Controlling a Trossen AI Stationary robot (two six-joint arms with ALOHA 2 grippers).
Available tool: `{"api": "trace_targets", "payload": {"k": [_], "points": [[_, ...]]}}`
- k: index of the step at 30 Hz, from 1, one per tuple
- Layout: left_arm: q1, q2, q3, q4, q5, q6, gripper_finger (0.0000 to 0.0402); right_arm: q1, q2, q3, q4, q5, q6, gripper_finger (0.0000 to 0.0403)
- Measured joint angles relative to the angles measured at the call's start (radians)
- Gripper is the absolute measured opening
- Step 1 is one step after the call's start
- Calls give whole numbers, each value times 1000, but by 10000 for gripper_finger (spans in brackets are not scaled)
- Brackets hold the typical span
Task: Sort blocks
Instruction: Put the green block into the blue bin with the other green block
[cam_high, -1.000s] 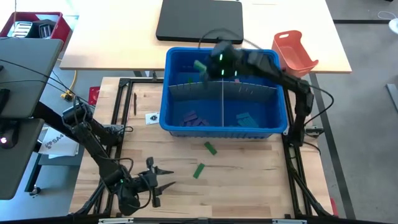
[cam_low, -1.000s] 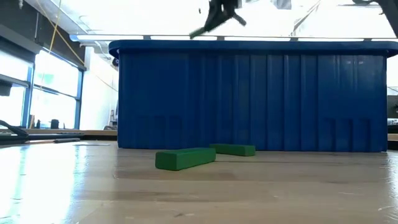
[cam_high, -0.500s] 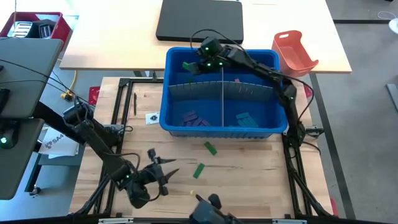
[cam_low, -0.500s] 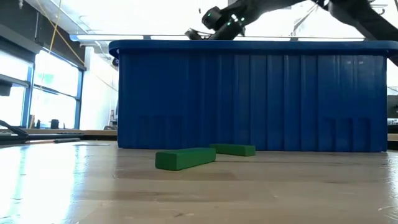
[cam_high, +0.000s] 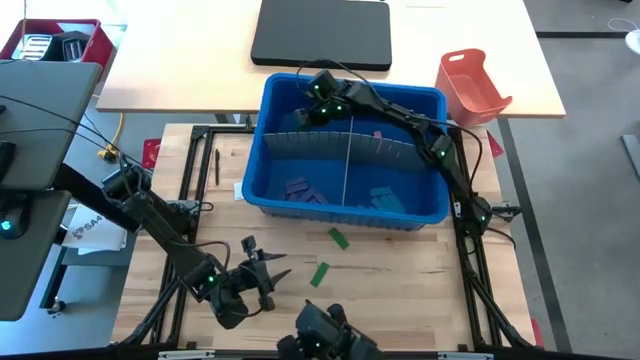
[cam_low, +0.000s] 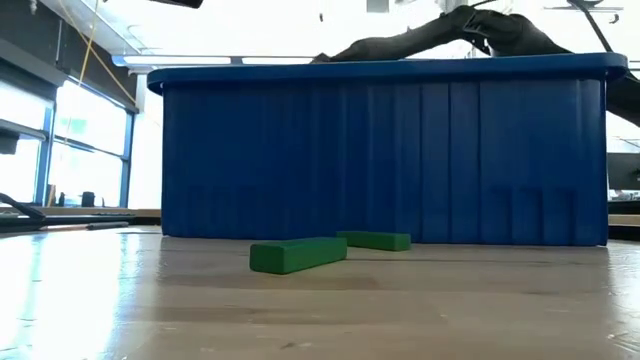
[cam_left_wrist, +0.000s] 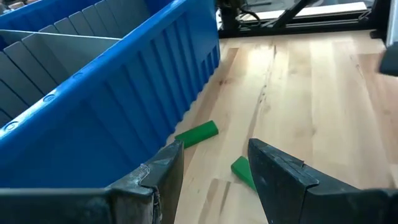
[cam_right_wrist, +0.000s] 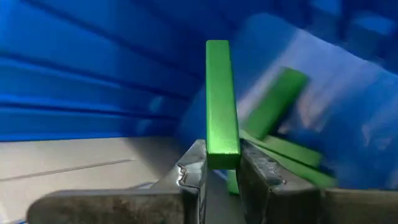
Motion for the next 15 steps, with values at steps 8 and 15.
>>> {"api": "trace_targets", "payload": {"k": [8,15], "points": [[-20,0,0,77,-24,53,172,-31,-4,-75,-38,17,5,49],[-22,0,0,144,-25,131,172,-30,-4,-107,-44,22,-1,73]]}}
